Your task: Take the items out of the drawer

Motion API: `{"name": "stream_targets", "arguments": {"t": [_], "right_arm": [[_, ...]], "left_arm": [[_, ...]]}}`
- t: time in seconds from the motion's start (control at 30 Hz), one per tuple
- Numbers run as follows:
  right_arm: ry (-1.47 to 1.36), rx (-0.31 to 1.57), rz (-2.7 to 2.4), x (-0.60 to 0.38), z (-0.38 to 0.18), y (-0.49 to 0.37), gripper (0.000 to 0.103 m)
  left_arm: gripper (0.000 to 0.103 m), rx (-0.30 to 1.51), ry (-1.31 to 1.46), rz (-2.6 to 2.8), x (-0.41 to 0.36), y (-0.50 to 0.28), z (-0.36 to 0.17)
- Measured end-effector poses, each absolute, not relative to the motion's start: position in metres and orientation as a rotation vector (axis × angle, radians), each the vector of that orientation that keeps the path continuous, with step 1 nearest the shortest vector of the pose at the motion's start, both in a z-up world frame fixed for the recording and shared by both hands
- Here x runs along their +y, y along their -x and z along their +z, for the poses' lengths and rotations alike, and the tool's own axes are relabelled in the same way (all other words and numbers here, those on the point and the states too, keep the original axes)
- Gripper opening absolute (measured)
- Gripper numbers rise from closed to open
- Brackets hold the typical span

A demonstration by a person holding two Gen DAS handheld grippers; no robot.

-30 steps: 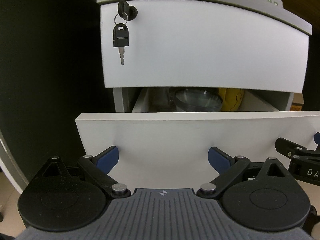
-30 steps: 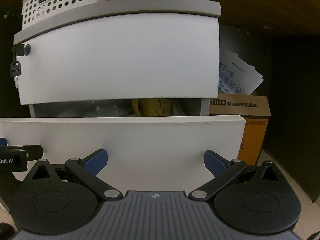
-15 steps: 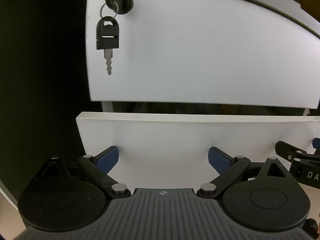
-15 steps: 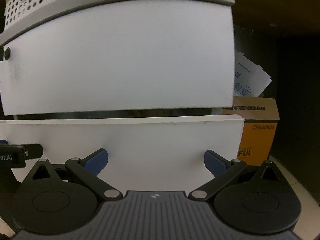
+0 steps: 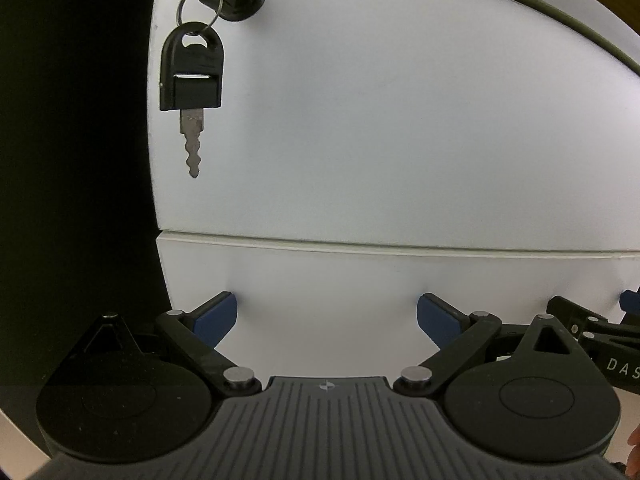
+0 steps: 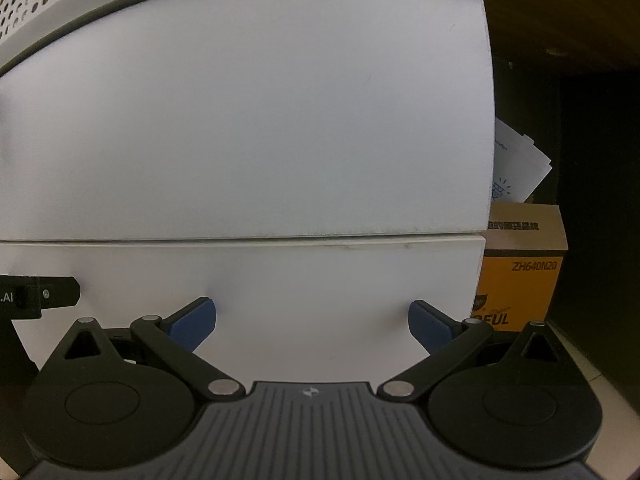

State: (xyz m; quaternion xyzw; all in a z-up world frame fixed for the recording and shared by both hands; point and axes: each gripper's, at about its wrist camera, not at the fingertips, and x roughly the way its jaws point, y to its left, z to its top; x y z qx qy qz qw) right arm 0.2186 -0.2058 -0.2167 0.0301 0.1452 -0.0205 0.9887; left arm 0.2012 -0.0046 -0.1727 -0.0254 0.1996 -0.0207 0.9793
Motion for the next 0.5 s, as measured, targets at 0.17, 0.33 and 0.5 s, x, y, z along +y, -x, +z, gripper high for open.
{"name": "stream_targets", "arguments": {"t": [0.17, 0.33, 0.5], "right_arm": [[-0.054, 0.292, -0.044, -0.2059, -0.2172, -0.2196, 0.103], [-0.037, 0.308, -0.040, -0.2076, -0.2170, -0.2210, 0.103], [-0.029, 0.354, -0.036, -0.2124, -0.2131, -0.2262, 0.103]], "left_arm": [[0.103, 0.407, 0.049, -0.048, -0.0074, -0.2057, -0.1717], [0.103, 0.416, 0.044, -0.047, -0.0091, -0.2085, -0.1700], [0.103, 0.434, 0.053, -0.056, -0.0085, -0.2127, -0.1662]]}}
